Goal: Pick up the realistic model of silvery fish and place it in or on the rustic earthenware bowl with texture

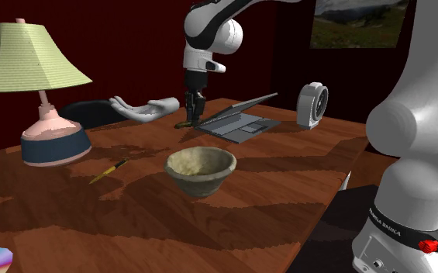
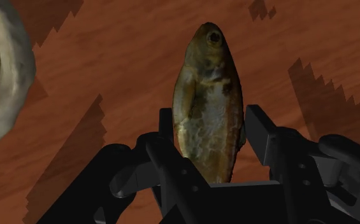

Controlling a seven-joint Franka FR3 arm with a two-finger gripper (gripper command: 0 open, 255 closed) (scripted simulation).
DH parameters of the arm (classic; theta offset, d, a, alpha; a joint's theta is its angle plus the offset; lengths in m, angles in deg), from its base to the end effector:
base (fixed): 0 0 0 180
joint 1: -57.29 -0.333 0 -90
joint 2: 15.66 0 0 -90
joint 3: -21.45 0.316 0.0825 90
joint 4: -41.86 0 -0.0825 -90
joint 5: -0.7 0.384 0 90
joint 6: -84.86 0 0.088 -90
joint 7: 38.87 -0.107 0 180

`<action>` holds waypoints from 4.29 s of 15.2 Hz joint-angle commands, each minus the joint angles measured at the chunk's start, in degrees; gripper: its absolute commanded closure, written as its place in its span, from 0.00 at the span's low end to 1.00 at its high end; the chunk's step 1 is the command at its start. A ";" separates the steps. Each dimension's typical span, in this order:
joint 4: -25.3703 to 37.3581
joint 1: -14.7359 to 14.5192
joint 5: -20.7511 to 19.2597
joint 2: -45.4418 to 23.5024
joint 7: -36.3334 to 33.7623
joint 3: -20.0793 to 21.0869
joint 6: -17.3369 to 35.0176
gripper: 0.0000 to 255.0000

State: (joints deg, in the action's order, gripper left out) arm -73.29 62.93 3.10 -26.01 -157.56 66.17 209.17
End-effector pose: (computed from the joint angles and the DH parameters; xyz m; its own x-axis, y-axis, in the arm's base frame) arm 0.4585 0.3583 0.3942 0.1416 -0.9778 -0.1546 -0.9870 -0.1514 0.0536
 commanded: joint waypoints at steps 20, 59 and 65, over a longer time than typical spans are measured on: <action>-10.93 -3.37 20.02 25.31 3.13 2.34 -7.63 1.00; -24.13 -11.33 30.64 35.34 1.55 5.45 -1.85 0.00; -22.36 -11.79 30.31 37.44 1.74 3.19 -5.88 0.00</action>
State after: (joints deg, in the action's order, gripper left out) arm -95.71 51.14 33.43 11.40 -155.81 69.40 203.40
